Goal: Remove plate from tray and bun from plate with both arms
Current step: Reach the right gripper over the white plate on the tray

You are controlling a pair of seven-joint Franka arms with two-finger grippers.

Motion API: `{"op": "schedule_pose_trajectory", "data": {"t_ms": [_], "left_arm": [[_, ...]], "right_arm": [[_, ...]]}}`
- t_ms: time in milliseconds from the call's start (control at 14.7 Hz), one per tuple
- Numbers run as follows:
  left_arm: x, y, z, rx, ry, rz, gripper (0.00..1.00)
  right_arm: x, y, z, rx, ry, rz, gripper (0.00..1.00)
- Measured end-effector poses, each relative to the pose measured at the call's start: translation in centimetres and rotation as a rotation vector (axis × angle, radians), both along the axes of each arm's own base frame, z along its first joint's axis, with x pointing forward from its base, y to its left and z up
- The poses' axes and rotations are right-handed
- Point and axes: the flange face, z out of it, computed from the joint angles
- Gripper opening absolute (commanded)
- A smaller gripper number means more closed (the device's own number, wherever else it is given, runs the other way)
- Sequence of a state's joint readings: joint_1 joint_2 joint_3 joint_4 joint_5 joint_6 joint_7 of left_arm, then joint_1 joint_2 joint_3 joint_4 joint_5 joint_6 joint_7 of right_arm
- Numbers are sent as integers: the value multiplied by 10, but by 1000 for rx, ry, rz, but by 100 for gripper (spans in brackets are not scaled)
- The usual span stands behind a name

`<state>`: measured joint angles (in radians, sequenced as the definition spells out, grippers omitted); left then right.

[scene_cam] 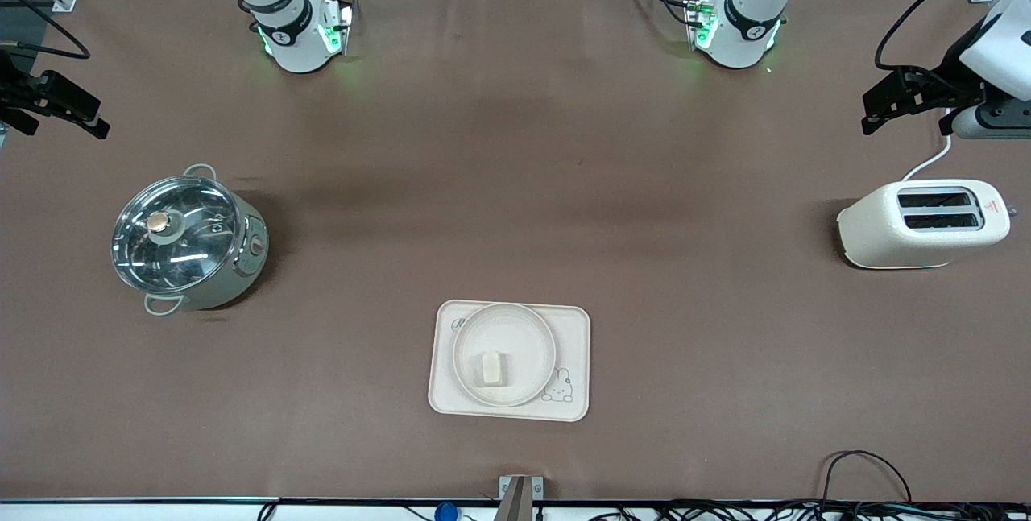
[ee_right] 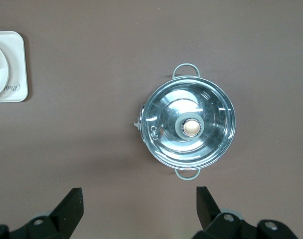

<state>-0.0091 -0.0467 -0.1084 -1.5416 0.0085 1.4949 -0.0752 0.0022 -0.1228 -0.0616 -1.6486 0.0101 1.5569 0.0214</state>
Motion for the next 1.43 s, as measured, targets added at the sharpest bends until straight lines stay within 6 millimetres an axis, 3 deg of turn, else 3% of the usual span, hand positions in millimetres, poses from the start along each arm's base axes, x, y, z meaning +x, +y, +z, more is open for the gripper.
{"op": "schedule_pose_trajectory", "data": {"t_ms": [545, 682, 818, 1023, 1295, 1432], "left_arm": [[1, 1, 2, -1, -5, 1, 100], [1, 1, 2, -1, -5, 1, 100], [2, 0, 1, -1, -3, 0, 100], [3, 0, -1, -1, 1, 0, 100], [4, -1, -2, -1, 2, -1, 100], [5, -2, -3, -1, 3, -3, 100]], "right_arm": [[2, 3, 2, 11, -19, 4, 100], [7, 15, 3, 26, -47, 22, 100], [19, 35, -9, 34, -54, 50, 100], [55, 65, -55, 124, -53, 29, 100], [109, 91, -138, 293, -34, -47, 100], [130, 117, -177, 364, -15, -93, 100]]}}
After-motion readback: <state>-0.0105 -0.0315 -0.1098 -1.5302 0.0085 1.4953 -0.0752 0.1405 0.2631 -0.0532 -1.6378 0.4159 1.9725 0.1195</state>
